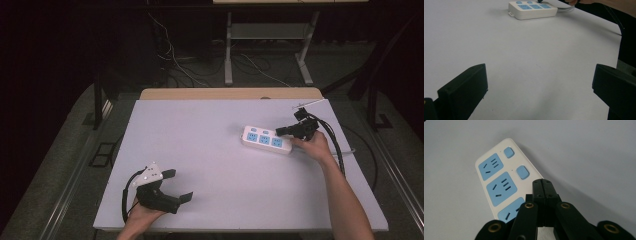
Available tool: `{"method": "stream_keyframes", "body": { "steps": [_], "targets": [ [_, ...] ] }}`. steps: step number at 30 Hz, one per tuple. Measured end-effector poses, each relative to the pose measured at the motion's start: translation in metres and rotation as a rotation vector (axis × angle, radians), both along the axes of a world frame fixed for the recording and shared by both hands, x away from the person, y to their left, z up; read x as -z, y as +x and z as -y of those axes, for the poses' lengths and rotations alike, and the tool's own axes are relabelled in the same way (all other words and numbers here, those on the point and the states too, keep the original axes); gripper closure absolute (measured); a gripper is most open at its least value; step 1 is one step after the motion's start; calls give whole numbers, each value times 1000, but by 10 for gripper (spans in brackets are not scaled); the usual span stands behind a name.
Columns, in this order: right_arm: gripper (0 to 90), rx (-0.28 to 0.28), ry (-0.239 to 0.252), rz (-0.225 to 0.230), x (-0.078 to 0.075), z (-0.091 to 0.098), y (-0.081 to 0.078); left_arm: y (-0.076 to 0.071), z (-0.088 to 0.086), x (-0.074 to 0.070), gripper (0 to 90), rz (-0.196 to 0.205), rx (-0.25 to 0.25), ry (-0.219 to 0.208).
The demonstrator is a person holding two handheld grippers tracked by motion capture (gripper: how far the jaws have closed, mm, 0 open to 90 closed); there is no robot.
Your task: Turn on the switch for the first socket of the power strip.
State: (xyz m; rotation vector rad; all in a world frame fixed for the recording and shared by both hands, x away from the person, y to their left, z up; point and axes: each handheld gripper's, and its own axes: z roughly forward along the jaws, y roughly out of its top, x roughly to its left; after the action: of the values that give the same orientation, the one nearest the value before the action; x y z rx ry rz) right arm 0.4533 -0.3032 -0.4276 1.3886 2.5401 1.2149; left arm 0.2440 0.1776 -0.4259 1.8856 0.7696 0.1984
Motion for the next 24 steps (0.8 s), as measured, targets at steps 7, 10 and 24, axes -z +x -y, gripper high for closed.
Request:
{"method": "stream_keyframes", "body": {
  "steps": [7, 10, 24],
  "targets": [
    [900, 1, -7, 4, 1, 0, 0, 0, 1, 0, 0, -1, 6, 0],
    [900, 7, -11, 11, 1, -1, -2, 0, 1, 0, 0, -2, 8, 0],
    [900, 5, -42, 39, -2, -3, -2, 2, 0, 1, 0, -7, 4, -2]
  ]
}}
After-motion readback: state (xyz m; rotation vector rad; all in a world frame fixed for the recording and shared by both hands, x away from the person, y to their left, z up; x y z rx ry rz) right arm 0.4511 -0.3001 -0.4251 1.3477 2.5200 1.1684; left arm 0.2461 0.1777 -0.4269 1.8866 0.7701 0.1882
